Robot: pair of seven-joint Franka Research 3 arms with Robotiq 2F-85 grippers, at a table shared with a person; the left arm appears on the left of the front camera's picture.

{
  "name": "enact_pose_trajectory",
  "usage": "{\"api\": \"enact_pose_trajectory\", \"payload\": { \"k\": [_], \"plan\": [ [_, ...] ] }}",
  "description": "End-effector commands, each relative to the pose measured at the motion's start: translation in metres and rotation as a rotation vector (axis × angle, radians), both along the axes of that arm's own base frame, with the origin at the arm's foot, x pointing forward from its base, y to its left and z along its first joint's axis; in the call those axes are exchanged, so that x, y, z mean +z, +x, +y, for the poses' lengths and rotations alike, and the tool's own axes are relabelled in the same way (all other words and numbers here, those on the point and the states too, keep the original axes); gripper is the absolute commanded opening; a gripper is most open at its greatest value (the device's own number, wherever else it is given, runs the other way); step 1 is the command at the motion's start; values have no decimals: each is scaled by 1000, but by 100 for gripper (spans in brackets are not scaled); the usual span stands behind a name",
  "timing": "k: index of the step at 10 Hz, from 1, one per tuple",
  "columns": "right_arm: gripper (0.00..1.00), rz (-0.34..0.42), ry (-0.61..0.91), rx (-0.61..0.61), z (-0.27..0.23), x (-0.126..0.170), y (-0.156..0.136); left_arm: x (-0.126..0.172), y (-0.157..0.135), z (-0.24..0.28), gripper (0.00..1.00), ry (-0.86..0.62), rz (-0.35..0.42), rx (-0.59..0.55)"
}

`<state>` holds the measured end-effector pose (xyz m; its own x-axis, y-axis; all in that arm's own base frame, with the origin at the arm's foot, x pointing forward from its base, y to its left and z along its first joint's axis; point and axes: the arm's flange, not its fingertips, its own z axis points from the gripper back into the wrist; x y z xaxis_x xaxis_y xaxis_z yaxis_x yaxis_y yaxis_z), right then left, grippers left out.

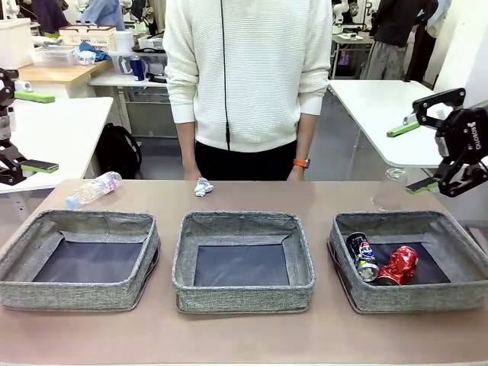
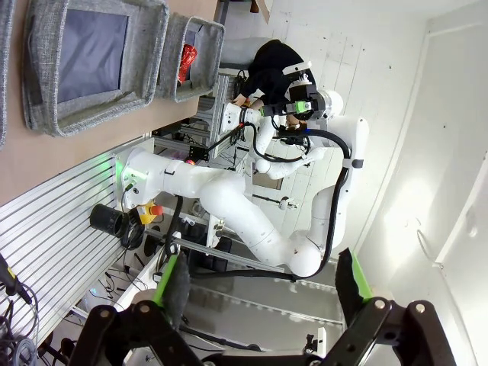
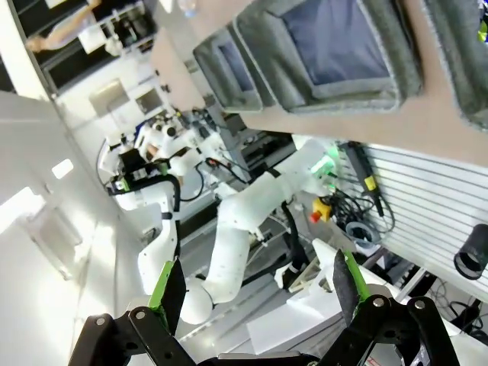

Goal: Sort the waste into the appropriate baskets.
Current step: Pick up the waste item pointed out by the person.

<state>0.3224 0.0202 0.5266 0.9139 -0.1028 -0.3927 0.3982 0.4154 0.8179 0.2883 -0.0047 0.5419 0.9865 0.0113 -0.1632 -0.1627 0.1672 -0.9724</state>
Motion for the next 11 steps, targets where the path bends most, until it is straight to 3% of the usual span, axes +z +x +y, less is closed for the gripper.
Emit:
{"api": "enact_pose_trajectory", "payload": {
  "k": [1,11],
  "plan": [
    [100,20,14,-5,0,7,1,3,-2,-1,100,-15,1,-1],
    [100,20,14,-5,0,7,1,3,-2,-1,100,-15,1,-1]
  ]
}}
